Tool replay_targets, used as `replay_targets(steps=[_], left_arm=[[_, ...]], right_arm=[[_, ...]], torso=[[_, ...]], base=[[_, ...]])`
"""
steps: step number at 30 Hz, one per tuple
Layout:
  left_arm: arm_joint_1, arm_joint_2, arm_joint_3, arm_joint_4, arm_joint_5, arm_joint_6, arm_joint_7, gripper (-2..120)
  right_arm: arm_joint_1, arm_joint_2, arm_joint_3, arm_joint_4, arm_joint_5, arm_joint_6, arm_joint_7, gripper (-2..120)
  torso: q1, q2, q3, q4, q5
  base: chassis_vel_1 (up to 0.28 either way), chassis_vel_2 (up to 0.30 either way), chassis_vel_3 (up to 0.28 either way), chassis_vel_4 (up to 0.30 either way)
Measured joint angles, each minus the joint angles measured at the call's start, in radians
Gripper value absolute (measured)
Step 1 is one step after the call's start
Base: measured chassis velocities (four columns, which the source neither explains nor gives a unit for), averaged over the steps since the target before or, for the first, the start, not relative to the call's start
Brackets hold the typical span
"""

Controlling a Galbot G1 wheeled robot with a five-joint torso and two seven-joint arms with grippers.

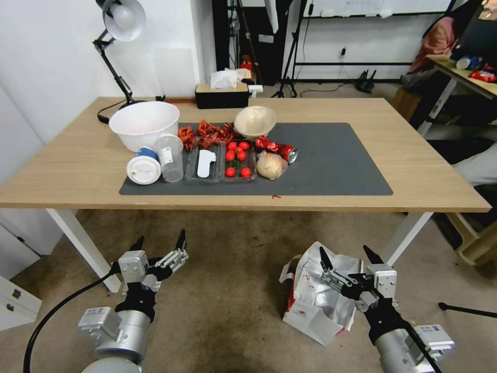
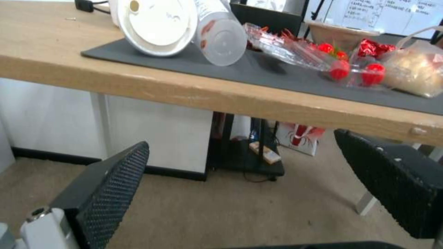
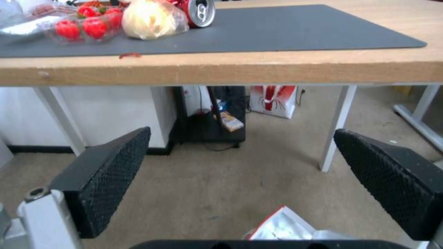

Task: Pick up the food delivery bag from the floor and place it on the table.

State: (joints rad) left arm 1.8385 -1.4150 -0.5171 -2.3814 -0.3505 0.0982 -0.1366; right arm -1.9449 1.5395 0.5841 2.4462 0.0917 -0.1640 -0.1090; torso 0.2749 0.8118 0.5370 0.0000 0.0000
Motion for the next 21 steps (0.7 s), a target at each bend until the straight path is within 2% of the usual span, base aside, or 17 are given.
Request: replay_targets(steps=[21], left_arm=[[0.001,-0.008,-0.002,0.003,0.013,-0.002,0.015,100]], right_arm=[[0.015,-0.018,0.007,-0.007,0.012,-0.007,-0.008,100]], torso=[[-0.036,-0.087,-0.051,0.0,0.0]], base=[[0.0,0.0,0.0,0.0]])
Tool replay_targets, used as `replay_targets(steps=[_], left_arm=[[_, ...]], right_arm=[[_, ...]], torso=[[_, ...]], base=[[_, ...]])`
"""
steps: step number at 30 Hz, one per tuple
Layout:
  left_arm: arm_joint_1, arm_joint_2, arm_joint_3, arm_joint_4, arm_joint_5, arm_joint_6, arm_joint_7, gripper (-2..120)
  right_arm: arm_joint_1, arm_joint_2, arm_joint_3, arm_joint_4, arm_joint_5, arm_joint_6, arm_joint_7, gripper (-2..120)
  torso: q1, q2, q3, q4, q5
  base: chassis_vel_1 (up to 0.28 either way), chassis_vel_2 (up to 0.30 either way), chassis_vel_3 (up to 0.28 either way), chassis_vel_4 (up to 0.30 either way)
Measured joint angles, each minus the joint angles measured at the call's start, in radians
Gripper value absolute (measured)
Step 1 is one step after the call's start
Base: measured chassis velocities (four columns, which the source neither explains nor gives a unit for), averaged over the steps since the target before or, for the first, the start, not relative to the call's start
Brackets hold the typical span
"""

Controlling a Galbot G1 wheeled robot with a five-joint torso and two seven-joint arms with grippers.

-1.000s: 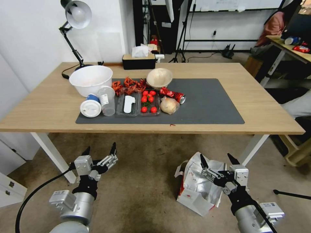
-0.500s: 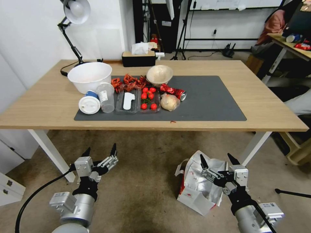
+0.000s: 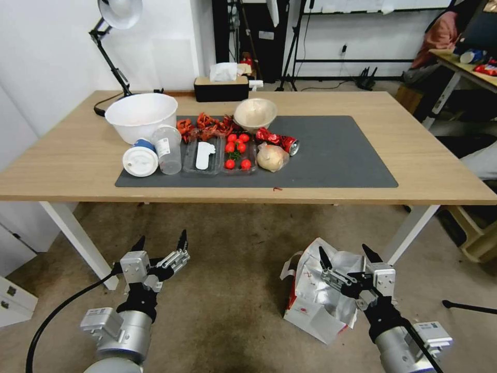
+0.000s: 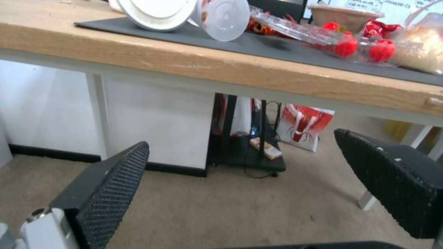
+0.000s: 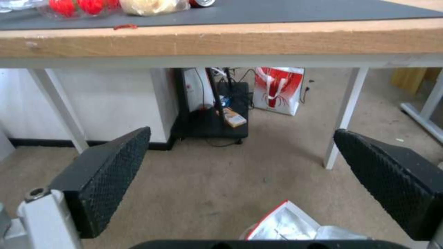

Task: Pick up the food delivery bag from the floor and place it on the table.

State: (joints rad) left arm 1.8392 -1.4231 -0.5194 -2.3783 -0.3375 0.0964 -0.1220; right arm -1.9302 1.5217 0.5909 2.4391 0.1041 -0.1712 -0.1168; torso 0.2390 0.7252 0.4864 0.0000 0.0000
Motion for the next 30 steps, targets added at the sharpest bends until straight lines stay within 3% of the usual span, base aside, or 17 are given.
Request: replay_targets(steps=[30], left_arm=[[-0.001,0.005,0.004,0.002,-0.001,-0.004,0.003,100]], right_arm=[[-0.008,0.006,0.001,0.002,-0.008,0.003,0.002,100]], torso=[[-0.053,-0.134,-0.081,0.0,0.0]], base=[[0.0,0.0,0.0,0.0]])
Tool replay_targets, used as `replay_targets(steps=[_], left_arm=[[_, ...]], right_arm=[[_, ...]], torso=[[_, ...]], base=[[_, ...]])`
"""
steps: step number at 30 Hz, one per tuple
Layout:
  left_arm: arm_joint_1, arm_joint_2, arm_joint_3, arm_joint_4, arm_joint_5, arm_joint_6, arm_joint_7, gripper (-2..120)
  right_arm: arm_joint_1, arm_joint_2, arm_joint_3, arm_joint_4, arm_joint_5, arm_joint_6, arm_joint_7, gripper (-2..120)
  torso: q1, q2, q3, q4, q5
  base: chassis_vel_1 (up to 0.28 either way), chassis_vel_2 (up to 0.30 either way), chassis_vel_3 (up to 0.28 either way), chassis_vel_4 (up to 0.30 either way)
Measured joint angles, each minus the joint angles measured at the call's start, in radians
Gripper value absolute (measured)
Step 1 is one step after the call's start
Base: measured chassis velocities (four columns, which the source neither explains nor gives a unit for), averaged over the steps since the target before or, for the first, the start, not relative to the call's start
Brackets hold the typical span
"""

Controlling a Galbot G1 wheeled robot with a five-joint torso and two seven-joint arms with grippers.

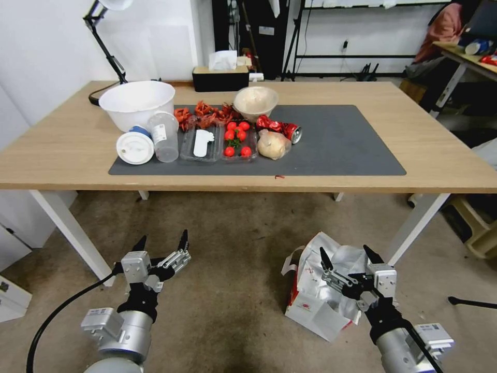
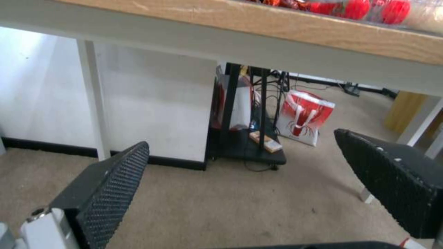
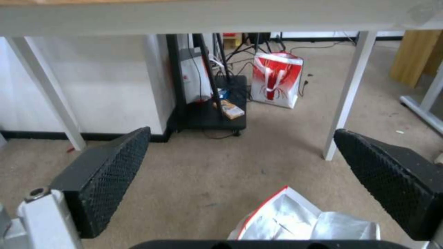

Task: Pick up the food delivery bag from the floor and place it on the table.

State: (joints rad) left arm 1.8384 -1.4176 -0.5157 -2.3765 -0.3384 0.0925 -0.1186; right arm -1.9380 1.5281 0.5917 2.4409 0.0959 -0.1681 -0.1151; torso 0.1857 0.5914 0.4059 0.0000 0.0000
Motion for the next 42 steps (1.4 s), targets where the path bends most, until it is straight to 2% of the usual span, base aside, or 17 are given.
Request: replay_targets(steps=[42], left_arm=[[-0.005,0.001,0.004,0.015,-0.005,-0.008,0.0,100]], right_arm=[[0.002,-0.003,0.01,0.001,0.01,0.001,0.002,100]], torso=[[-0.063,-0.169,-0.106,0.0,0.0]], base=[[0.0,0.0,0.0,0.0]])
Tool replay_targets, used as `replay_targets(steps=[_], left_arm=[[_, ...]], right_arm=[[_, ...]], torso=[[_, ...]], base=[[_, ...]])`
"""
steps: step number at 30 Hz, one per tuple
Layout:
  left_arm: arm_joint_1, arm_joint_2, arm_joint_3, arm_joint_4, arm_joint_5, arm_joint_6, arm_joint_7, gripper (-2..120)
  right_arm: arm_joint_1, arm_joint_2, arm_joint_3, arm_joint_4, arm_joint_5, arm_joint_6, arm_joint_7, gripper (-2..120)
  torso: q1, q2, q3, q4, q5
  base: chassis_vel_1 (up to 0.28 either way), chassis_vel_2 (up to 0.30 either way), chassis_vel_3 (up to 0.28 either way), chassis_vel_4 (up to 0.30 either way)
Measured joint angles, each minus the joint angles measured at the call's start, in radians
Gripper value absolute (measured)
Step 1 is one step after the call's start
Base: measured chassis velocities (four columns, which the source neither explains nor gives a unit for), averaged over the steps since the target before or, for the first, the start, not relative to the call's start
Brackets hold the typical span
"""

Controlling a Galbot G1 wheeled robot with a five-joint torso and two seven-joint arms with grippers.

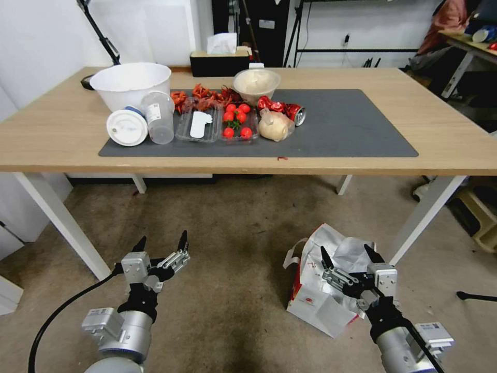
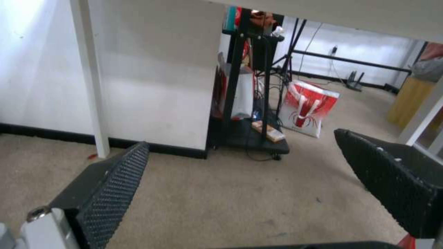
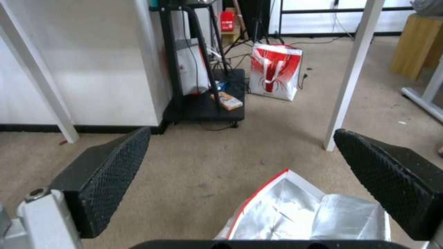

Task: Pick up the food delivery bag from the floor and place it on the table.

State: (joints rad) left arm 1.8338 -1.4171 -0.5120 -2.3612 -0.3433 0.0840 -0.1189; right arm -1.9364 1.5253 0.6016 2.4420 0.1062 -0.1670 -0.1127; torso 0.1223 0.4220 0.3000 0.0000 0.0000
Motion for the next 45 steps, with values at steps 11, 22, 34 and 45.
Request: replay_targets(steps=[11,22,34,45], left_arm=[[0.001,-0.002,-0.002,0.0,0.0,-0.001,0.0,100],[0.002,-0.011,0.004,0.0,0.005,-0.003,0.007,100],[0.001,-0.013,0.001,0.004,0.005,-0.004,0.014,100],[0.0,-0.01,0.001,0.006,0.001,-0.004,0.013,100]], right_arm=[[-0.002,0.005,-0.004,0.001,-0.004,0.0,-0.002,100],[-0.01,-0.004,0.002,0.01,-0.001,0.001,-0.002,100],[-0.006,-0.007,0.001,0.009,-0.001,0.001,-0.002,100],[-0.008,-0.004,0.003,0.008,-0.002,0.0,-0.002,100]], torso=[[-0.014,-0.045,-0.03,0.0,0.0],[-0.028,-0.089,-0.061,0.0,0.0],[-0.042,-0.136,-0.094,0.0,0.0],[-0.056,-0.183,-0.128,0.0,0.0]], base=[[0.0,0.0,0.0,0.0],[0.0,0.0,0.0,0.0],[0.0,0.0,0.0,0.0],[0.0,0.0,0.0,0.0]])
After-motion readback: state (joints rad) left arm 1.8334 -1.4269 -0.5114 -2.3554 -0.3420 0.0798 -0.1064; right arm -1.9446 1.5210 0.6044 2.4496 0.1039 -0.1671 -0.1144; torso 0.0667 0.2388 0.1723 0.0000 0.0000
